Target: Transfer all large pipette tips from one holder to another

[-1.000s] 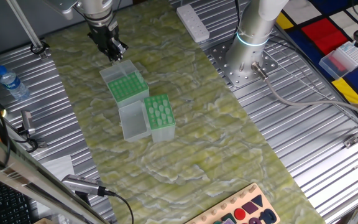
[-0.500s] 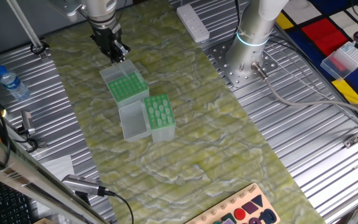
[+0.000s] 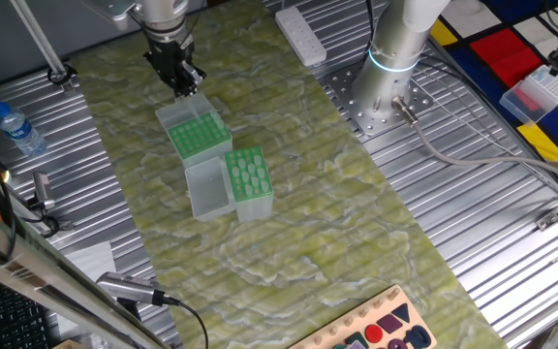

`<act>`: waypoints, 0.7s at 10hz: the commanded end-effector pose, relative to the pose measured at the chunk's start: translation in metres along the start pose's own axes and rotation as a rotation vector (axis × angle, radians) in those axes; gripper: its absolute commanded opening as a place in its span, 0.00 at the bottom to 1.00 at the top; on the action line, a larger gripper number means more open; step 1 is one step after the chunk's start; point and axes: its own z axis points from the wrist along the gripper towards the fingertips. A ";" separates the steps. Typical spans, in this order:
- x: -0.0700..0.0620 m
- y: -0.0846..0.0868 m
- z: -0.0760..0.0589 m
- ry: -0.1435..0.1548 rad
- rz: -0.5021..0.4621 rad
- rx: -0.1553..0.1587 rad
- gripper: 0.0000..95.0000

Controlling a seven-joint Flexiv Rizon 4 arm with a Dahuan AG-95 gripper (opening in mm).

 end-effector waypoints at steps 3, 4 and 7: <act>-0.001 -0.001 0.000 -0.002 -0.001 -0.002 0.20; -0.001 -0.001 0.000 -0.003 -0.001 -0.002 0.20; -0.002 0.001 0.000 0.004 0.021 -0.009 0.20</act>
